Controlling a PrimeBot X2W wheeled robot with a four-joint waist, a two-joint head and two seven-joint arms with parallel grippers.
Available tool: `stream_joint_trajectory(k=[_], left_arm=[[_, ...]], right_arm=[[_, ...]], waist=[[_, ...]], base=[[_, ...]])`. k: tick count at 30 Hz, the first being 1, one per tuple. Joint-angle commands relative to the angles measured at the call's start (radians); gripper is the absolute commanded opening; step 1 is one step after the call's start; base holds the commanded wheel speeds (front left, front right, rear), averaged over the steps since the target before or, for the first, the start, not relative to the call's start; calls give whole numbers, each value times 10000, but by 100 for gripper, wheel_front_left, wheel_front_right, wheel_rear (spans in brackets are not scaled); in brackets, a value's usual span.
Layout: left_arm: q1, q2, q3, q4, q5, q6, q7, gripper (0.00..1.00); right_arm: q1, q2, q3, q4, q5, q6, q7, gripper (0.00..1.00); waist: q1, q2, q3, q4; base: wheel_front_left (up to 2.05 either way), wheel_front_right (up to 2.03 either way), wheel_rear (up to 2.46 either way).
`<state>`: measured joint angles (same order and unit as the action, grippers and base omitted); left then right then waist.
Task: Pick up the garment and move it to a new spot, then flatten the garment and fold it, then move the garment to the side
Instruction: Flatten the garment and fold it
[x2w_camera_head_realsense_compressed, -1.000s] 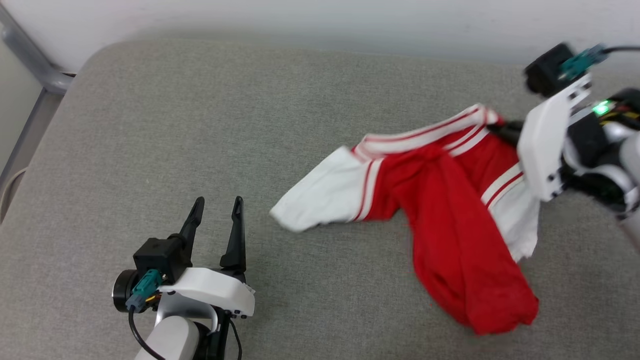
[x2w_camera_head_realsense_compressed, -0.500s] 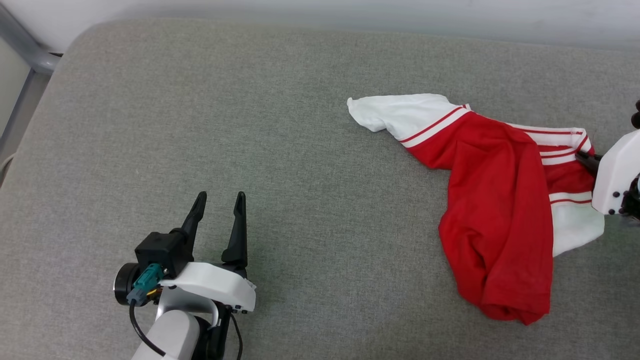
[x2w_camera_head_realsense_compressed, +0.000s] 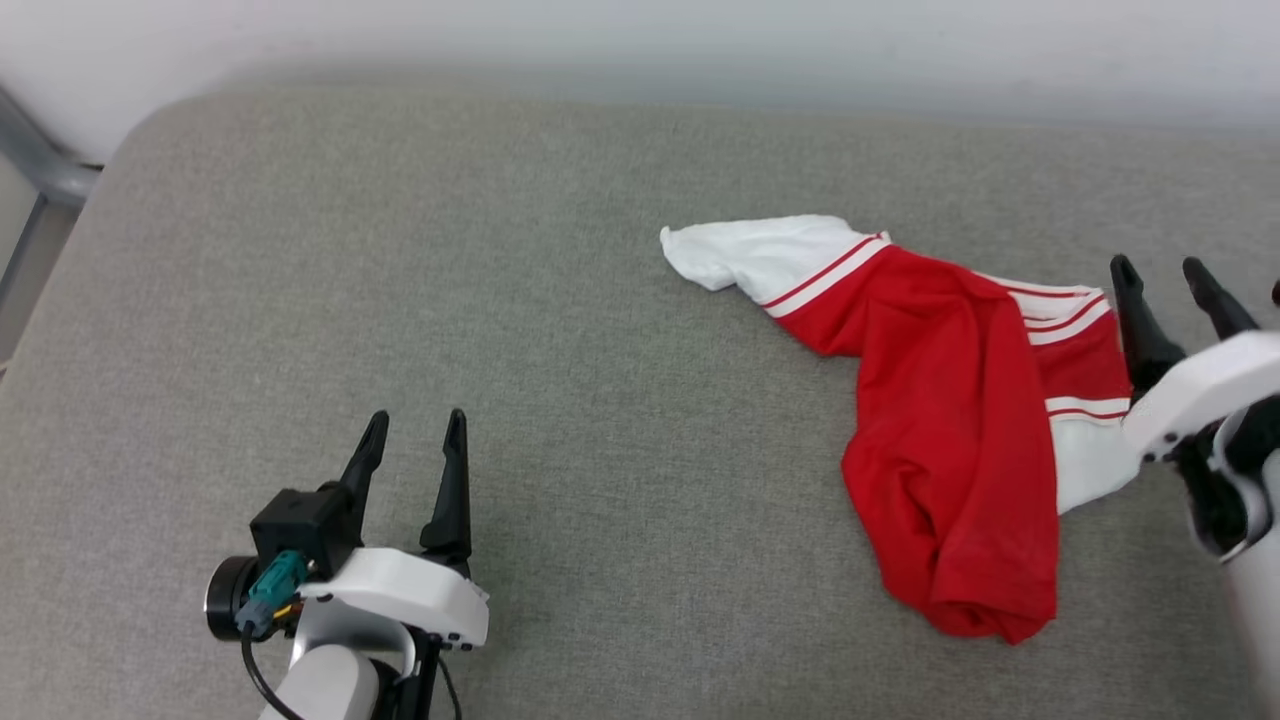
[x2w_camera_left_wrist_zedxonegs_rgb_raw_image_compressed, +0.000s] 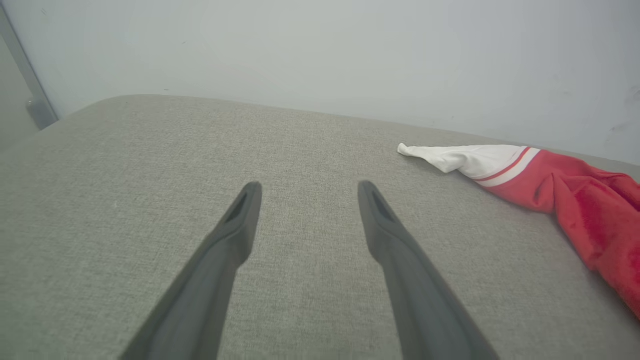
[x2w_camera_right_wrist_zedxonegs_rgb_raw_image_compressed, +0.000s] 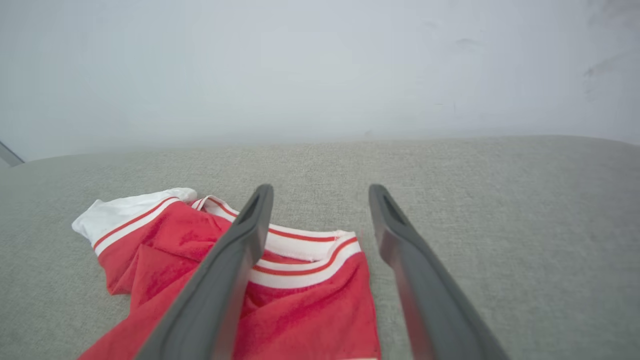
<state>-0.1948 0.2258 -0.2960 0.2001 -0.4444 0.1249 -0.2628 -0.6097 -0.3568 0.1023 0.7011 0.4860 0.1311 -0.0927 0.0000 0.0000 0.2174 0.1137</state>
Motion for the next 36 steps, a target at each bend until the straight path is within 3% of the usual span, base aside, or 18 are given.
stream_joint_trajectory(k=[1, 5, 10, 15, 22, 30, 31, 32, 33, 36], left_arm=[[136, 73, 0, 29, -24, 44, 3, 100], [333, 111, -4, -42, -52, 159, 105, 100], [586, 197, -10, -86, -73, 255, 214, 100], [842, 251, -16, -215, -125, 395, 328, 100], [838, 367, -55, -452, -145, 423, 488, 100], [673, 395, -134, -499, -136, 343, 506, 100], [665, 386, -146, -502, -145, 358, 498, 100], [675, 388, -151, -492, -157, 349, 482, 100], [687, 389, -153, -482, -169, 350, 469, 100], [698, 362, -140, -458, -202, 391, 425, 100]], right_arm=[[348, 178, -153, -173, -197, -7, -270, 100], [1337, 635, -703, -943, -833, -7, -753, 100], [2873, 1237, -1217, -2241, -1358, -7, -319, 100], [4547, 1810, -1295, -3637, -1268, -7, 1330, 100], [5835, 1883, -751, -5470, -588, -7, 4347, 100], [5825, 1671, -480, -6202, -152, -7, 5636, 100], [5793, 1636, -444, -6208, -110, -7, 5731, 67], [5771, 1630, -408, -6247, -60, -7, 5740, 16], [5744, 1609, -408, -6290, -63, -7, 5742, 0], [5703, 1534, -365, -6595, -127, -7, 5650, 0]], waist=[[0, 0, -281, -163], [0, 0, -669, -346], [0, 0, -1076, -549], [0, 0, -1334, -738], [0, 0, -1262, -884], [0, 0, -1018, -723], [0, 0, -983, -683], [0, 0, -957, -648], [0, 0, -933, -614], [0, 0, -892, -546]], base=[[0, 0, 0], [0, 0, 0], [0, 0, 0], [0, 0, 0], [0, 0, 0], [0, 0, 0], [0, 0, 0], [0, 0, 0], [0, 0, 0], [0, 0, 0]])
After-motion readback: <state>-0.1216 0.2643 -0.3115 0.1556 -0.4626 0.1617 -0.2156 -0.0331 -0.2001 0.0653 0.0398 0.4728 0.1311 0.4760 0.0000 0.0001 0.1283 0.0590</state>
